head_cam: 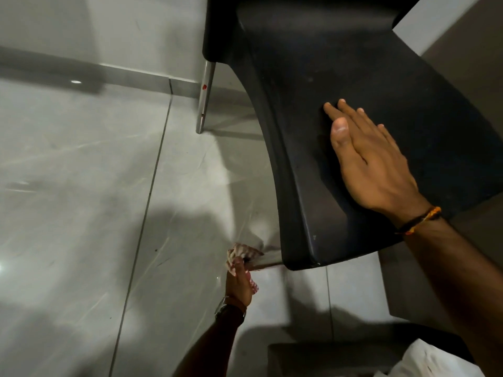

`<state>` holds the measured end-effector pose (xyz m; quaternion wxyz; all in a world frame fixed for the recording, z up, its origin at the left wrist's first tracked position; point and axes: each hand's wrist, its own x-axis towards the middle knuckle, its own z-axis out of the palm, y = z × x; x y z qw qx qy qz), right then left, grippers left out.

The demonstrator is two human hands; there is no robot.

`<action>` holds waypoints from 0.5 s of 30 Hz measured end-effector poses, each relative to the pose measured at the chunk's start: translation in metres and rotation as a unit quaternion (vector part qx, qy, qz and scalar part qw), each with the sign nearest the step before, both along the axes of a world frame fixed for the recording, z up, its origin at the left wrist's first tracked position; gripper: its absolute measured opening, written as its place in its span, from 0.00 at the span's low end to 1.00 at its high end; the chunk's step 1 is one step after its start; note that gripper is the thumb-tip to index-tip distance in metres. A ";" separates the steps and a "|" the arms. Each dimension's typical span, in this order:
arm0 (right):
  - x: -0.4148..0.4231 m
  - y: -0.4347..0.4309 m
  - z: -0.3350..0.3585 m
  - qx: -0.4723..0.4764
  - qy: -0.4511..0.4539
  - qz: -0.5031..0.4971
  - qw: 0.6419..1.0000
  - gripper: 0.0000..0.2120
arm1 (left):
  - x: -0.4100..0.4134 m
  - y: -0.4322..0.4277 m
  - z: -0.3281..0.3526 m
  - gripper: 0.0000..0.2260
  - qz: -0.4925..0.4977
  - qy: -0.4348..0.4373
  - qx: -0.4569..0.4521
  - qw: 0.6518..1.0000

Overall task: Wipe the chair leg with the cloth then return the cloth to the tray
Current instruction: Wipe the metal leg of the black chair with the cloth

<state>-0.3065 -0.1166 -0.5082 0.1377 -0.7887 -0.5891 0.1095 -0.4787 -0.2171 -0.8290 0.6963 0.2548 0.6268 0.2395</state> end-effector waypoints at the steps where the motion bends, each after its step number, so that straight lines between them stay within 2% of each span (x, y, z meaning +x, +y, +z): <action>1: 0.000 -0.001 0.000 0.001 0.001 -0.001 1.000 0.28 | -0.004 0.002 -0.006 0.29 -0.001 -0.001 -0.022 1.000; 4: -0.002 -0.001 -0.002 0.000 0.002 0.000 1.000 0.28 | -0.012 0.006 -0.022 0.36 -0.022 -0.010 -0.039 0.999; 7: -0.003 0.000 -0.001 0.002 -0.002 -0.001 1.000 0.28 | -0.015 0.009 -0.005 0.45 -0.041 -0.001 -0.023 0.999; 15: -0.003 0.001 0.003 -0.003 -0.010 -0.008 1.000 0.28 | 0.001 0.010 0.093 0.56 -0.005 -0.117 -0.005 0.993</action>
